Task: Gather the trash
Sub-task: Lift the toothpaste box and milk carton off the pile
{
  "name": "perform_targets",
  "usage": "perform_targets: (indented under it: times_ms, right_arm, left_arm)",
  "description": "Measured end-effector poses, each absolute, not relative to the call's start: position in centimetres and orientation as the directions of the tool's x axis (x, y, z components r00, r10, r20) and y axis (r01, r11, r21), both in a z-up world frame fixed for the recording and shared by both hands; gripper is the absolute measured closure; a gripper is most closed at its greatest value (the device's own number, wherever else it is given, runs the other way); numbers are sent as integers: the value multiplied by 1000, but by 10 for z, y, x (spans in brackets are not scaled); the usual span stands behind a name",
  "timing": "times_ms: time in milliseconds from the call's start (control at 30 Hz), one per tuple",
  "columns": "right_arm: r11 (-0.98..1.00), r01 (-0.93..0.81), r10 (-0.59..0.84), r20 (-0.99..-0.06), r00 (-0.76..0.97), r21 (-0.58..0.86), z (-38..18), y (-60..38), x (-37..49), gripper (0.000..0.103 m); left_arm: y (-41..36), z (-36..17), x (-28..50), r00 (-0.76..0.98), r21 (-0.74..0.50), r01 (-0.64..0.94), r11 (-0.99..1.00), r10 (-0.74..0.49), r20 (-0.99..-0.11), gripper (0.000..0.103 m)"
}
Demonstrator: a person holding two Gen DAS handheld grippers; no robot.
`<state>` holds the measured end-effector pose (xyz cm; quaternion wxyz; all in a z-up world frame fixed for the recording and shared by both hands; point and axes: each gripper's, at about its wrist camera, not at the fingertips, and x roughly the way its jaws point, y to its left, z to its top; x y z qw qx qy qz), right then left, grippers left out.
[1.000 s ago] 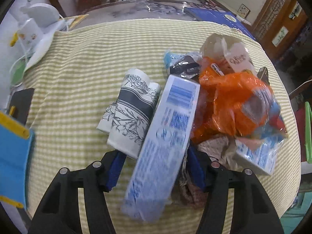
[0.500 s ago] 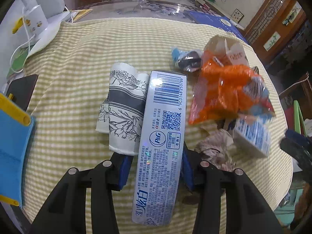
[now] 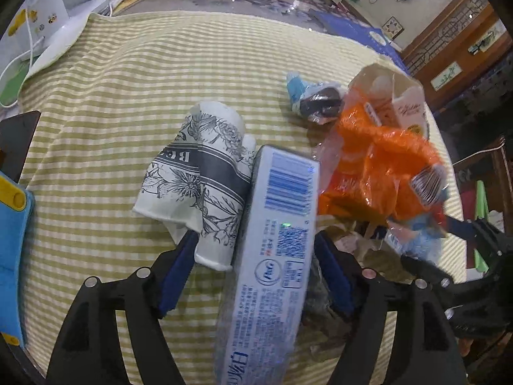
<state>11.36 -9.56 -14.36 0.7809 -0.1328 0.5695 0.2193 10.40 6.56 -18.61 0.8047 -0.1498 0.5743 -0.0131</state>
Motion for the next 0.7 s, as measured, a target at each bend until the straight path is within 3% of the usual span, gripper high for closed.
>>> perform_targets:
  times_ms: [167, 233, 367, 467, 600, 700]
  right_arm:
    - [856, -517, 135, -962, 236, -7, -159, -96, 108, 22]
    - [873, -487, 144, -961, 234, 12, -160, -100, 110, 28]
    - [889, -456, 163, -961, 225, 44, -166, -95, 119, 29]
    - [888, -458, 172, -957, 233, 48, -164, -89, 117, 44]
    - [901, -425, 208, -944, 255, 83, -152, -100, 109, 49]
    - [916, -384, 242, -922, 303, 114, -131, -116, 101, 51]
  left_arm:
    - [69, -190, 98, 319, -216, -143, 966, -162, -934, 33]
    - [73, -190, 95, 324, -221, -157, 963, -161, -932, 33]
    - [71, -191, 99, 322, -218, -166, 962, -156, -934, 33]
    - [58, -192, 111, 326, -214, -138, 967, -159, -932, 34]
    - [52, -191, 118, 330, -193, -140, 971, -138, -934, 58]
    - [52, -178, 115, 368, -197, -137, 971, -134, -920, 64]
